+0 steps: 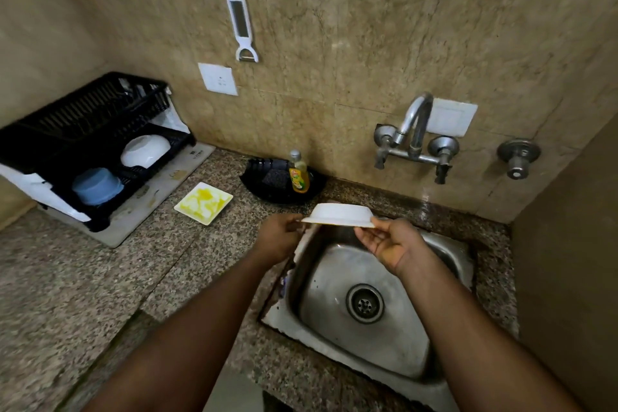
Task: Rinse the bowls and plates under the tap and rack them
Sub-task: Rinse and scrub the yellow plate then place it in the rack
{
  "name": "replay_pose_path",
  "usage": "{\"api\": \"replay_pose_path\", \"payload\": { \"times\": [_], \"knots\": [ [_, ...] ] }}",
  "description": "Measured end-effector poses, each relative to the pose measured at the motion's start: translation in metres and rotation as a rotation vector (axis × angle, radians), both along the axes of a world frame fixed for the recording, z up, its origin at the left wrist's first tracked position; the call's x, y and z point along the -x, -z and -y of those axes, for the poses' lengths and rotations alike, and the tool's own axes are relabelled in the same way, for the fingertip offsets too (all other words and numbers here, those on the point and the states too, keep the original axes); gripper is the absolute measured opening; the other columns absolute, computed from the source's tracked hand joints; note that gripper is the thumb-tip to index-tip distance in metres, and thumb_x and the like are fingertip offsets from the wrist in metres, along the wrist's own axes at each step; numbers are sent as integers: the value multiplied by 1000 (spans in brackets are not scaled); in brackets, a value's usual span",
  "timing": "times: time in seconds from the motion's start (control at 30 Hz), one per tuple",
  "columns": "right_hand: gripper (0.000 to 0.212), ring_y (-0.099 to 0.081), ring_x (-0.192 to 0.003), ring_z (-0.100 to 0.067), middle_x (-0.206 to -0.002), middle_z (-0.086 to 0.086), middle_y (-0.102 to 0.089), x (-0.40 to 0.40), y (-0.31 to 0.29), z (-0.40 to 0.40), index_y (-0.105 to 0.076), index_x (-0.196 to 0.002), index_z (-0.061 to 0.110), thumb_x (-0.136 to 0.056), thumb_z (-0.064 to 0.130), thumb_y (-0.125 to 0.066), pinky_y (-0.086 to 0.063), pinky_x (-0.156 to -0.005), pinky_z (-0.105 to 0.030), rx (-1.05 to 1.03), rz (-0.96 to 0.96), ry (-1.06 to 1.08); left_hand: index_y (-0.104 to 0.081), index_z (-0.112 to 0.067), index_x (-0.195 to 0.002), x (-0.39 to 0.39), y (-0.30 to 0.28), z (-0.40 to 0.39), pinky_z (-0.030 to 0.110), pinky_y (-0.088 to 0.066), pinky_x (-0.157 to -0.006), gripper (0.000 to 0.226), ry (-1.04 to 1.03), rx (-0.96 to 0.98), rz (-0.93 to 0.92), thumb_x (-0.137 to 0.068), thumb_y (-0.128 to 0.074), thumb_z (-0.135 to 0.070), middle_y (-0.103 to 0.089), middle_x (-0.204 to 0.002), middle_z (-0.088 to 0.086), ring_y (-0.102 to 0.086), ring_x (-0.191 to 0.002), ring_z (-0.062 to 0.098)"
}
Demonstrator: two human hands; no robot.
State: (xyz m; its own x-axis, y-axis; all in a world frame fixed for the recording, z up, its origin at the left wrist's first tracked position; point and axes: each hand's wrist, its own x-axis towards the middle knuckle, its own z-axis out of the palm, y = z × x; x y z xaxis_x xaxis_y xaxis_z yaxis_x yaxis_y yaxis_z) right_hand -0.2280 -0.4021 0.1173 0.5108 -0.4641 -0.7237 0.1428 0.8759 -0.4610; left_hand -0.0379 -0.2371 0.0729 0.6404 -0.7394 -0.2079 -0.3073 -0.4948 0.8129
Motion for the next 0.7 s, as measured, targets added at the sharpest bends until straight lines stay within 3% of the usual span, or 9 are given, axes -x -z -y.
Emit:
{"api": "replay_pose_path", "payload": {
  "times": [0.17,0.37,0.47,0.57,0.7],
  "knots": [
    [12,-67,-93,-35,-102,-25,-67,-65,-24,-28,-59,-110,-7,-100,-3,-53,-61,-49,-37,39,80,-105,-62,-11,-140,-62,-45,-40,32,-51,-101,50,-120,-36,168,-91,-72,-14,-71,-129,11,-66,-121,23],
    [11,-68,-88,-32,-84,-19,-74,-194,-45,-71,-61,-109,-2,-101,-1,-53,-61,-50,-38,107,160,-257,-70,-12,-126,-174,-89,-103,39,-57,-92,45,-230,-138,357,-87,-65,-34,-74,-120,11,-70,-110,29],
    [11,-69,-86,-31,-75,-16,-76,-274,-56,-96,-61,-106,-2,-103,1,-50,-62,-52,-38,152,194,-337,-66,-11,-134,-241,-111,-138,37,-51,-99,48,-284,-182,409,-93,-66,-35,-68,-133,11,-64,-122,30],
    [12,-74,-73,-27,-73,-14,-76,-356,-65,-122,-60,-107,-1,-105,4,-49,-62,-53,-37,192,221,-415,-51,-9,-149,-310,-123,-172,37,-43,-110,62,-324,-216,491,-92,-69,-28,-56,-149,14,-53,-136,32],
    [17,-76,-68,-24,-79,-15,-77,-468,-66,-149,-55,-121,0,-104,6,-52,-62,-53,-35,248,240,-457,-44,-10,-153,-400,-136,-204,38,-43,-109,66,-333,-265,569,-96,-67,-35,-52,-151,12,-50,-137,31]
  ]
}}
